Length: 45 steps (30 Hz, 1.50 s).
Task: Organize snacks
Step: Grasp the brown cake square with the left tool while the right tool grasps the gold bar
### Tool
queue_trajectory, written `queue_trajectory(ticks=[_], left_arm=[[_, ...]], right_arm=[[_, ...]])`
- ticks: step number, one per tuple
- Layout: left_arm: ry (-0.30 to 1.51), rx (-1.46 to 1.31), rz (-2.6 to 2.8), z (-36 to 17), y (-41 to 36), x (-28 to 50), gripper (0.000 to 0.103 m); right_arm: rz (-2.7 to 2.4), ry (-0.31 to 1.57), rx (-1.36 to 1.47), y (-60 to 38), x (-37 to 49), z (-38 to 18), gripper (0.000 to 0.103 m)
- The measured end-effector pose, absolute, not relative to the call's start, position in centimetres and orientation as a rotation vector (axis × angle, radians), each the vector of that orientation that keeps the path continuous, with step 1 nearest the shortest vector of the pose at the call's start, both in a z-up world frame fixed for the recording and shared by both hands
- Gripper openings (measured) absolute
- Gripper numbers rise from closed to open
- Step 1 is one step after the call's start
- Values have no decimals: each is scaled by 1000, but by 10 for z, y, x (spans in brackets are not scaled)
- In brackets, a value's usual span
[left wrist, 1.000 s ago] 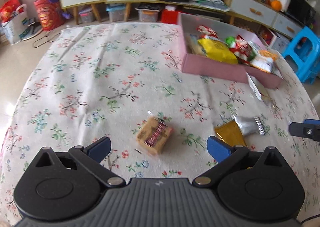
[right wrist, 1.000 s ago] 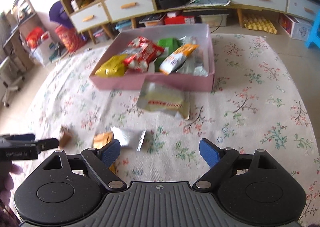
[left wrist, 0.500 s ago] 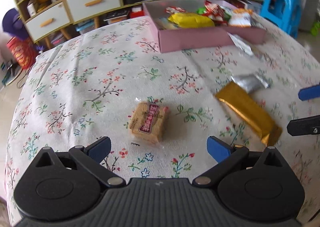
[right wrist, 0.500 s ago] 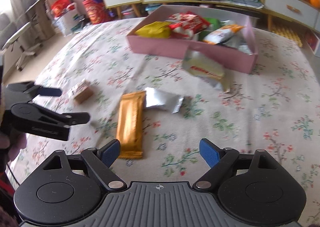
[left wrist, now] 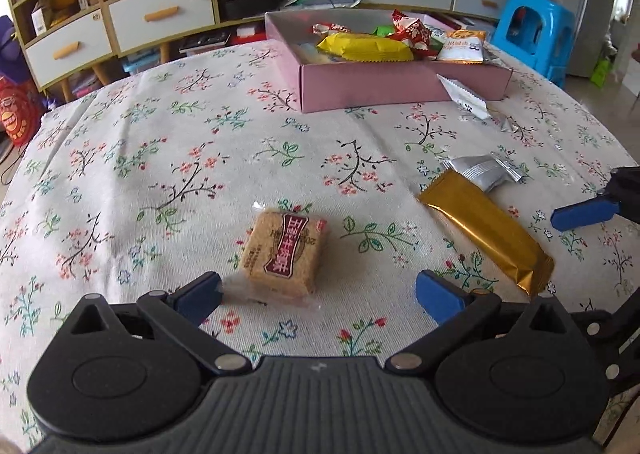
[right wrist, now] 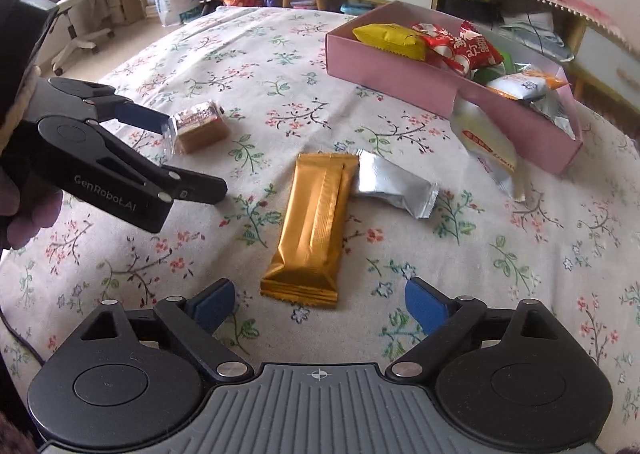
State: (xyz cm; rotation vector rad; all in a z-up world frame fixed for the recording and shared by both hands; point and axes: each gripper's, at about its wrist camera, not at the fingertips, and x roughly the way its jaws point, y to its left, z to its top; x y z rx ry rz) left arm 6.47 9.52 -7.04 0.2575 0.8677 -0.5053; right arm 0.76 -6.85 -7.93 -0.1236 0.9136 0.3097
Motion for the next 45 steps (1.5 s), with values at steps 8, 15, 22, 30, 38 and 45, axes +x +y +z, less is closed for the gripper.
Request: queue_trajectory(ticks=[8,15,22,30,38,45], left_arm=[[854,253,-509,-68,93,71,92],[847,249,-499,-65,94,73,77],[842,259,-495,-62,95,72,62],[853,251,-495,-60,94,73,51],[868,243,-497,-58,93,73,50],[881,231,-499,-58,91,73,49]], right_arm=[[288,893,-111,-65,21,-81,98],[257,879,-112,-60,30,-79,97],[240,864,-123,-58,33,-78,95],[256,849,-138,-53,30,-76,83],[304,852,-127,-49,29,-71,53],[325,857,-135,-45,27,-70,33]])
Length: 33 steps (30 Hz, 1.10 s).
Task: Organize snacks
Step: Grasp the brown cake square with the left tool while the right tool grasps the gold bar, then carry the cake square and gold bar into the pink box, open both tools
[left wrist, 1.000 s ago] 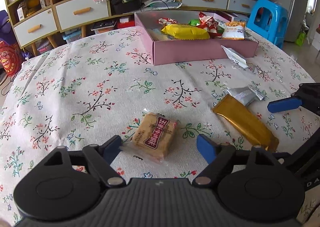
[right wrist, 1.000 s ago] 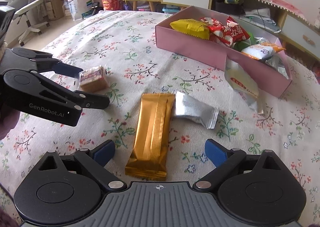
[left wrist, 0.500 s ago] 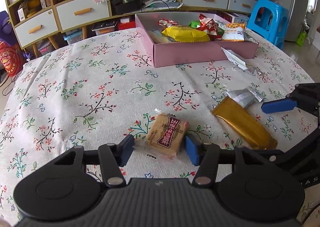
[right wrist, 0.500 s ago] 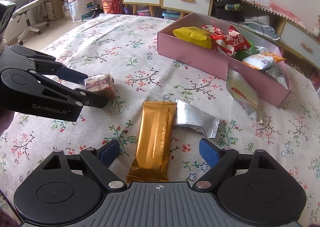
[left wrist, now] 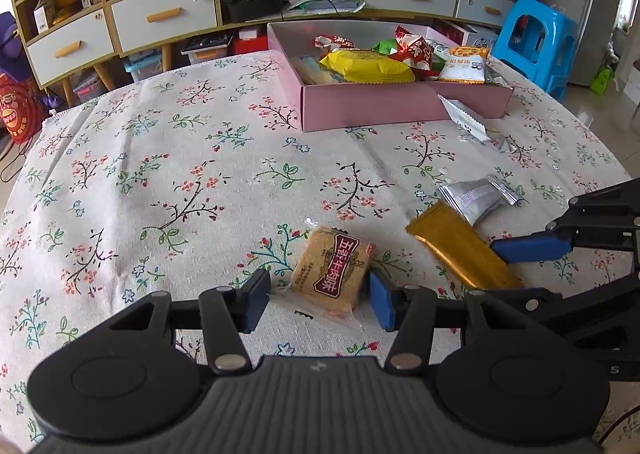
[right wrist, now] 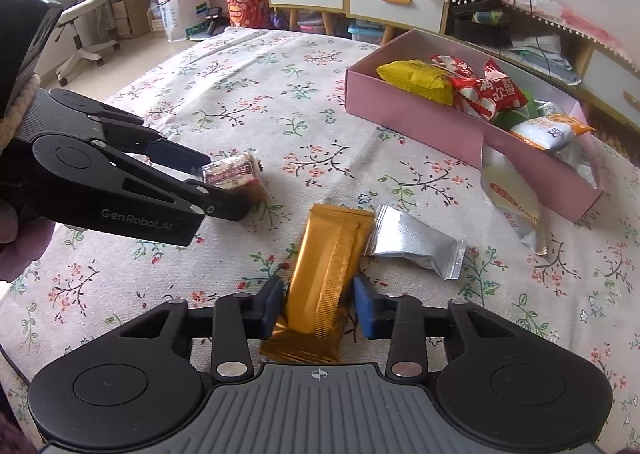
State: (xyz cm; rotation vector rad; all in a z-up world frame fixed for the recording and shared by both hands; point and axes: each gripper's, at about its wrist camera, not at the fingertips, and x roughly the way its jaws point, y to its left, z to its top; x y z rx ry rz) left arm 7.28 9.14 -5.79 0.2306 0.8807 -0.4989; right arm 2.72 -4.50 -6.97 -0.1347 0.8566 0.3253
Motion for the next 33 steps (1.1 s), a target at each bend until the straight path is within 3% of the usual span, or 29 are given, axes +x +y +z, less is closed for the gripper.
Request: queue_trajectory(ticks=[8,15,33], left_arm=[[891,223,-496,-57,90,72,49],[939,166,-498,-53,89,75,41],[1015,-20,-462,-40,102,85,39]], right_arm=[[330,877,-110,-45,30,-64,28],[318,965,-3,-56,38,-58,28],[280,978,216,-92,45,-20,28]])
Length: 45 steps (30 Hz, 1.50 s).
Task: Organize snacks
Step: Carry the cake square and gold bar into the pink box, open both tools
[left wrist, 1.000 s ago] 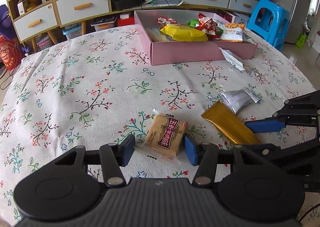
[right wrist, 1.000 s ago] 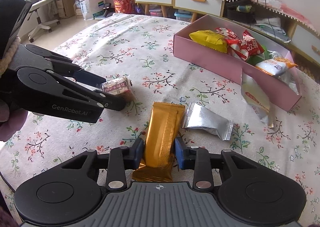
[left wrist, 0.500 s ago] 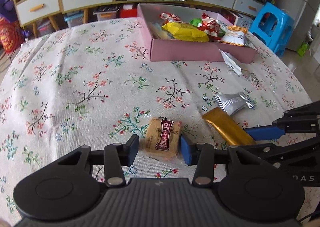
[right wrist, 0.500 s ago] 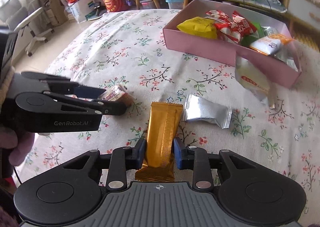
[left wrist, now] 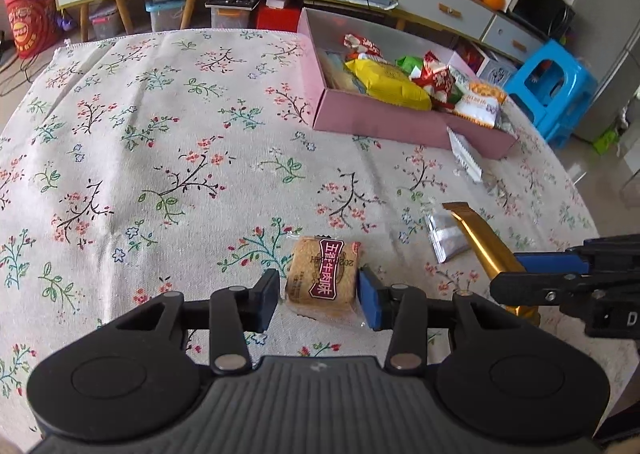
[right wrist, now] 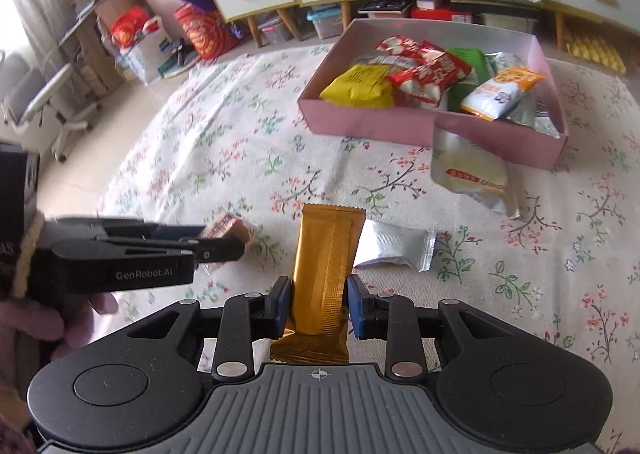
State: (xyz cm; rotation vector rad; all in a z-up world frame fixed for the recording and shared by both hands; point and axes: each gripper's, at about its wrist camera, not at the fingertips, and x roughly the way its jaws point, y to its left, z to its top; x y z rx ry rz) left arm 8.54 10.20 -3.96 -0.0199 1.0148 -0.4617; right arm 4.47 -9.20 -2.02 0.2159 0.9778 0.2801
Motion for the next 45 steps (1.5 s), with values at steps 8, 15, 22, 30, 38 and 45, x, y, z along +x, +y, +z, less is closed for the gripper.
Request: queue_trajectory(ticks=[8,15,22,30,38,45], left_arm=[[1003,-74,-449,-29,99,89,39],[949,-137,-443,-9,91,98,39],[883,-184,-416,10,78,114,39],[868,-184,-418,22,55,149,39],[826,-173,-411,9,38,177,39],[824,-217,-388,-2,39,196,39]], right_arm=[[257,957,335,-117,48,-4,28],[218,914,421,-141,56,9,28],[153,871,510,-170,72,17,28],[69,876,561,-205,101,20,28],[27,808,581,-223,134,22,28],[14,752,587,-231,163,11,28]])
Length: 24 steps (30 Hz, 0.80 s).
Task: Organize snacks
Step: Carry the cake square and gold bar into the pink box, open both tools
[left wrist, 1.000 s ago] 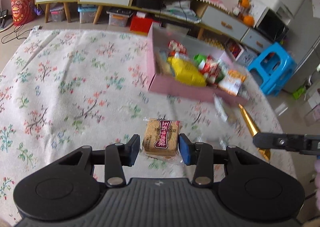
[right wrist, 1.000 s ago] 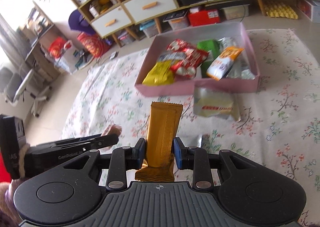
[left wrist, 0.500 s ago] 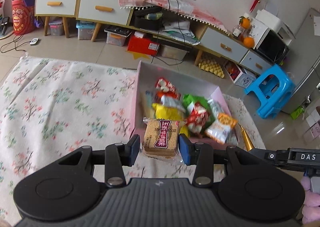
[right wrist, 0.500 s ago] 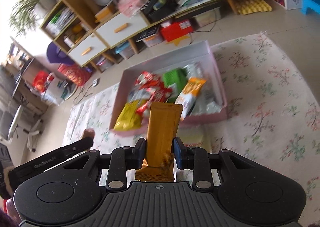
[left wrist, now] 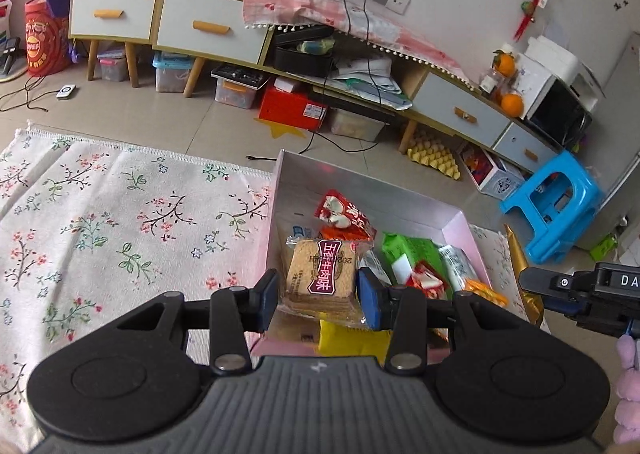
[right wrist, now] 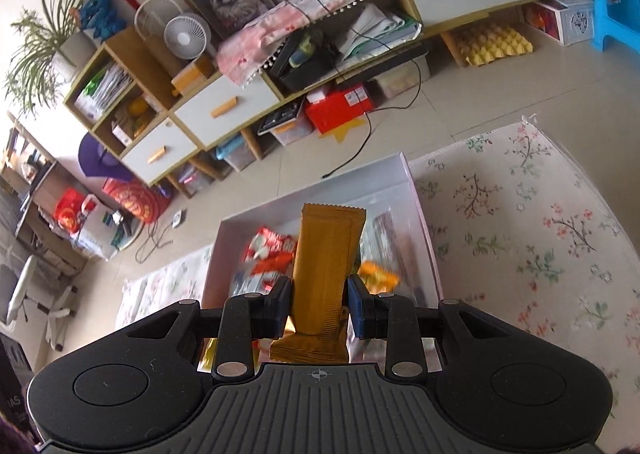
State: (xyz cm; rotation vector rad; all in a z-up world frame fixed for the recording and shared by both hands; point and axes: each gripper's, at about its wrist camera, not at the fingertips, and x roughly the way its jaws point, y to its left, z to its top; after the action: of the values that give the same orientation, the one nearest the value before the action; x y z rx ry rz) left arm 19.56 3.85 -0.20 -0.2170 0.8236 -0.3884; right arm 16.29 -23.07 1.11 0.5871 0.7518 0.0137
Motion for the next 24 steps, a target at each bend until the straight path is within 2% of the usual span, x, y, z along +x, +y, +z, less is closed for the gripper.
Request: queue_trajectory(ticks=[18,24], left_arm=[[827,-230,-374,-18,23,218,40],[832,-256,-372,-18,26,220,45]], right_arm=[[53,721,612,-227,208,-18,30],[43,727,636,-232,212,-27,33]])
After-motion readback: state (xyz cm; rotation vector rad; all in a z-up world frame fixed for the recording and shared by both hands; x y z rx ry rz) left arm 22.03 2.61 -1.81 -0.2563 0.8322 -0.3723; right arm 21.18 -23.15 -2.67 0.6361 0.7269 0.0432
